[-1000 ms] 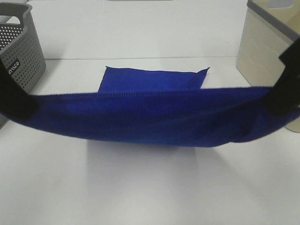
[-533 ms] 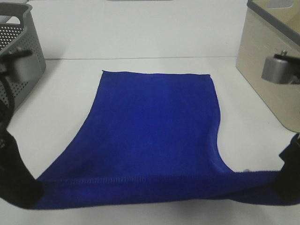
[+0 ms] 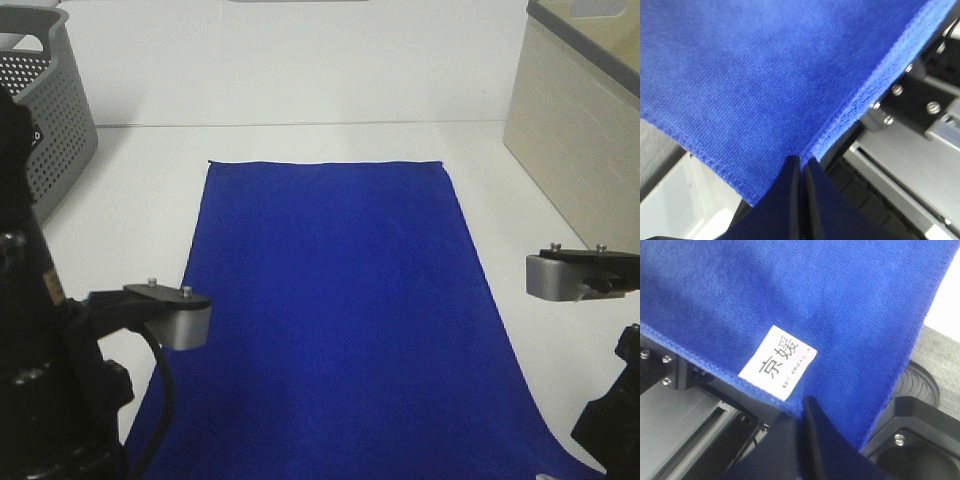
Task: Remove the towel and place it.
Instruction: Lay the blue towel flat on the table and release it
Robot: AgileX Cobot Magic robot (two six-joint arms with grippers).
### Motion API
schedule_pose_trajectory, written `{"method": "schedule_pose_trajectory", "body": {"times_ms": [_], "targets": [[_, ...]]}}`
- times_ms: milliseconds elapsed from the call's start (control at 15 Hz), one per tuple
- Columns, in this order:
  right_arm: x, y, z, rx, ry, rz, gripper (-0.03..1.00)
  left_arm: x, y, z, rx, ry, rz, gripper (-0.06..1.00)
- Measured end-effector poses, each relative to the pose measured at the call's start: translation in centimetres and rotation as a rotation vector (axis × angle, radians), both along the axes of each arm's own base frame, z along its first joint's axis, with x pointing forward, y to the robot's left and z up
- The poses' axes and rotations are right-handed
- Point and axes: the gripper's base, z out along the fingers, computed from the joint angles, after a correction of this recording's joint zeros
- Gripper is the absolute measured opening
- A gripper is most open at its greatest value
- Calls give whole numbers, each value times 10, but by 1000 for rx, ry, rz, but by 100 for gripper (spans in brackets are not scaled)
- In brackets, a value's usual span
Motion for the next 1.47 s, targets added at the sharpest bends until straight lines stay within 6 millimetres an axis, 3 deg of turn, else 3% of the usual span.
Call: {"method": "schedule_pose_trajectory", "body": {"times_ms": [533,1000,1200,1467], "targets": [[14,2,-38,-79,181,77,1,4,-14,-36,58,93,26,0],[20,6,-70,-109,347,84,1,21,-27,-79,137,167,21,0],[21,6,-83,-114,410,88,1,25,-31,-80,133,175,22,0],[21,9,-84,-84,428,66,2,22,-31,-79,142,217,14,0]]}}
